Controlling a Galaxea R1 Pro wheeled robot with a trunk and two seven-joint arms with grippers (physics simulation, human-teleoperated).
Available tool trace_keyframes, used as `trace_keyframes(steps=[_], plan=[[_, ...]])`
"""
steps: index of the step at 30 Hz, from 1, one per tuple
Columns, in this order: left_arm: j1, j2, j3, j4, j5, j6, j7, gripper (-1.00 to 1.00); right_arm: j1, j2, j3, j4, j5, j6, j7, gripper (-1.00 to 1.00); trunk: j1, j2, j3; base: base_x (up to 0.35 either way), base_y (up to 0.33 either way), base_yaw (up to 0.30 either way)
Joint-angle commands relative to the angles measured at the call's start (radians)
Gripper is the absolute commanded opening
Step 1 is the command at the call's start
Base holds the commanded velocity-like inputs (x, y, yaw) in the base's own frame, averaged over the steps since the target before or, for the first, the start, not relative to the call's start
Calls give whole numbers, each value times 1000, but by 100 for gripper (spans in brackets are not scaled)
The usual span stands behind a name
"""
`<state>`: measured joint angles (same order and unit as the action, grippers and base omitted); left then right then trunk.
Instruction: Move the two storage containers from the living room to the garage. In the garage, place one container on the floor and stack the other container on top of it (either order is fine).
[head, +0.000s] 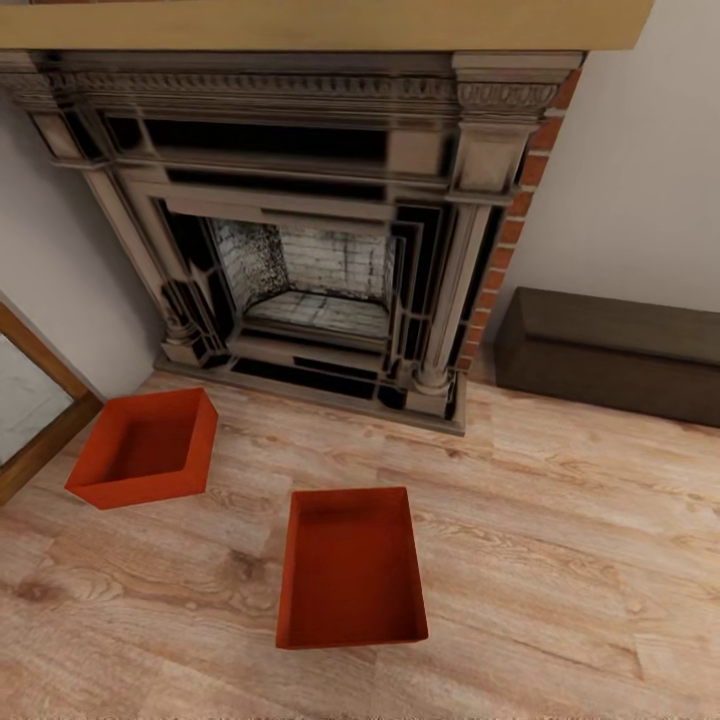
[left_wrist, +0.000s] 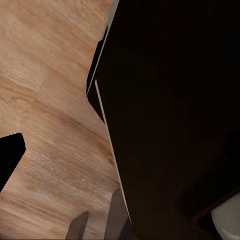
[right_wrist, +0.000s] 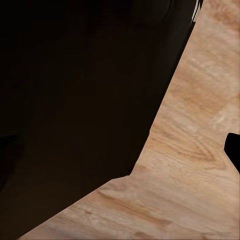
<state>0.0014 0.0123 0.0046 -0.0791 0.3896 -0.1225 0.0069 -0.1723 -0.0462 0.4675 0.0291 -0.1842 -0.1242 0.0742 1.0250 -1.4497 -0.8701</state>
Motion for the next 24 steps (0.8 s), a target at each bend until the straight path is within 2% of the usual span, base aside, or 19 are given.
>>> trace_keyframes(steps=[1,24], plan=[[0,0,0,-1,3,-2,1,100,-1,0,7,3,-11,-6,6,100,0,0,-2,0,0,0],[0,0,0,-1,3,-2,1,100,-1,2,7,3,-11,-5,6,100,0,0,-39,0,0,0]])
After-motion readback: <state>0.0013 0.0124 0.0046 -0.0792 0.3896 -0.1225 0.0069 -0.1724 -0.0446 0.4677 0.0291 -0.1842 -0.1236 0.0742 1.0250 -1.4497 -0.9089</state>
